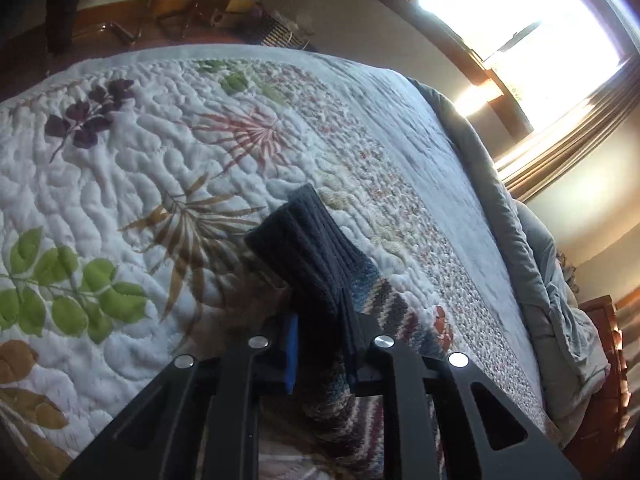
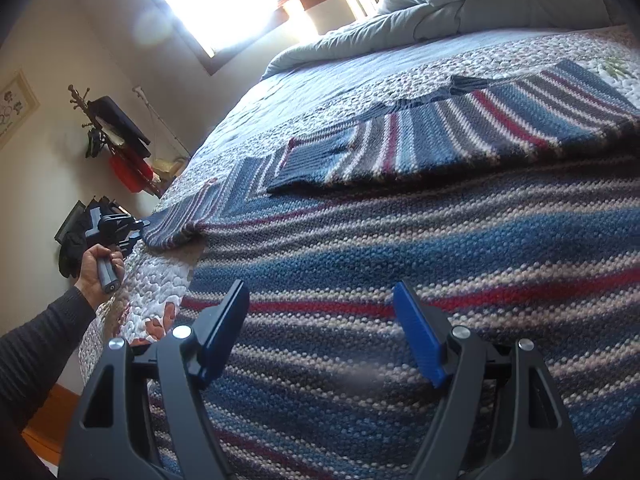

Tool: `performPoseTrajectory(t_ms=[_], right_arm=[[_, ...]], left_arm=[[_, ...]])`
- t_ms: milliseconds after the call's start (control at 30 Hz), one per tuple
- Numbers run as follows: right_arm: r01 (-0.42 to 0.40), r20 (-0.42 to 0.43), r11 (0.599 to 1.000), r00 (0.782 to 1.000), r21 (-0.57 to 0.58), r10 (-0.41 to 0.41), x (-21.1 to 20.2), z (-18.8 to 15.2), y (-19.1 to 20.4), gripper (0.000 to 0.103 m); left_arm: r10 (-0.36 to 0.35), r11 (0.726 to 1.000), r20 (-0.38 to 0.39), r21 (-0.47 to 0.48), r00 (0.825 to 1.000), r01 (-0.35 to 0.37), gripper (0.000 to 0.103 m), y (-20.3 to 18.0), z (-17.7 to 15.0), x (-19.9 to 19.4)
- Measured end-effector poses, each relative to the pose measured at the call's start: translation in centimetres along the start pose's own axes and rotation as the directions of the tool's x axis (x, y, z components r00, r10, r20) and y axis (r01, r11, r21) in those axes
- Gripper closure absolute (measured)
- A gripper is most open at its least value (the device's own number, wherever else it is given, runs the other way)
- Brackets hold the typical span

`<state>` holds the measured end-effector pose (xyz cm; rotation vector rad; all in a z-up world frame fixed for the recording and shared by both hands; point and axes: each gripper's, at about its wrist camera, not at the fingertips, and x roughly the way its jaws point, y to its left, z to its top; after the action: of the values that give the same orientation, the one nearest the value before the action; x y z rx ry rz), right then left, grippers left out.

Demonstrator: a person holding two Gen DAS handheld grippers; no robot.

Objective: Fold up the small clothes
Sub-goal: 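Lift the held sleeve with the left gripper and fold it across the body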

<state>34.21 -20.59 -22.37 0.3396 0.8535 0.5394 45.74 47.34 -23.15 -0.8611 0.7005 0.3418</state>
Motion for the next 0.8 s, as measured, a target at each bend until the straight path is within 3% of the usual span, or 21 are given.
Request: performPoseTrajectory(t_ms=[167, 300, 500, 800], right_arm=[[0.003, 0.038, 1.0, 0.999, 0.022, -0.004, -1.1, 0.8, -0.8, 0.028], [0.043, 0.051, 0.998, 0.998, 0.041, -0.045, -1.4, 1.4, -1.6, 0.028], [0.091, 0.067, 0.995, 0.993, 0.05, -0.094, -2.3, 2.2, -2.4, 0.028], [0.097, 0.085, 0.993, 0.991, 0.064, -0.102, -3.5, 2.7, -3.7, 0.028]], left_arm=[[-0.028, 0.997, 0.054, 0.073, 0.998, 0.024, 0.088, -3.9, -0.7, -3.4], [-0.065, 0.983, 0.082, 0.174, 0.995, 0.05, 0.088, -9.2, -1.8, -6.7], [-0.128, 0.949, 0.053, 0.295, 0.99, 0.107, 0.089, -17.5, -5.1, -9.3], [-0.206, 0.896, -0.016, 0.398, 0.978, 0.195, 0.089, -27.2, -10.8, -10.3]])
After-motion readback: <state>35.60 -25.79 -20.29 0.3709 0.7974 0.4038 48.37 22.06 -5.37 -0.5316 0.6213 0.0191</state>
